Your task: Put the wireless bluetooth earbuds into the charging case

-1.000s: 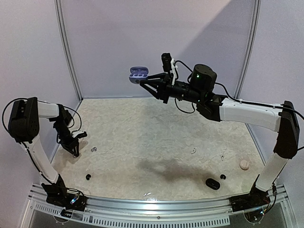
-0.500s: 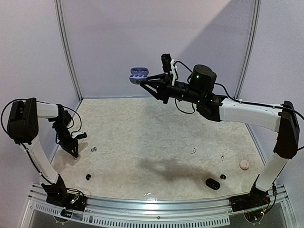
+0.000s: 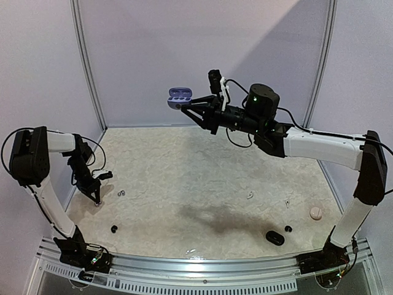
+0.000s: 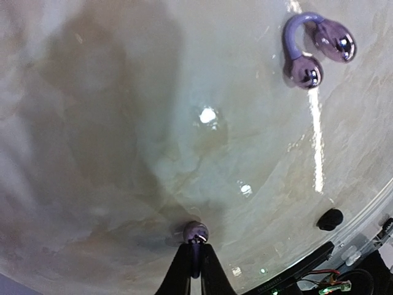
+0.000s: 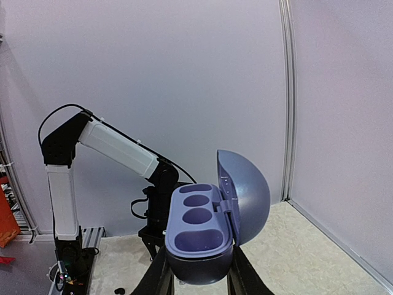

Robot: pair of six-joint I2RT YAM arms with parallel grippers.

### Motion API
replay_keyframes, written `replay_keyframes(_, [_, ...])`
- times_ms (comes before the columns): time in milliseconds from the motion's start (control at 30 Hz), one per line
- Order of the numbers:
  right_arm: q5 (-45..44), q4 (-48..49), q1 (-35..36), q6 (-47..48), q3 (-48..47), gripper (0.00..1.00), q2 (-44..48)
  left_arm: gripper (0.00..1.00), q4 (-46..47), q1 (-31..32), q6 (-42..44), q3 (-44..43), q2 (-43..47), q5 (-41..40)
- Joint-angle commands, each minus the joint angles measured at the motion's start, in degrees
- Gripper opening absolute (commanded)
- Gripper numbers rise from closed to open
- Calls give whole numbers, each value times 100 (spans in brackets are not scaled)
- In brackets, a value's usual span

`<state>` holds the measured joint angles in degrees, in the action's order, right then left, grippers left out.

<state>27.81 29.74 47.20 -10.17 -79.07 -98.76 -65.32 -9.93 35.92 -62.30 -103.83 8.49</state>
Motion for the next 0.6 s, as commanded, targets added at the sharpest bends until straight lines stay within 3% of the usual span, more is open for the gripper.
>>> replay_keyframes(0, [-49,-59,-38,-29,67,0,-54,4,-128,-17,106,-157,91,4])
replay_keyframes(267, [5,-103,-37,1,65,0,-62,0,-385,-17,205,-395,76,83])
replay_keyframes(567, [849,92,-50,261,49,0,-287,0,-1532,442,588,-1993,724,693])
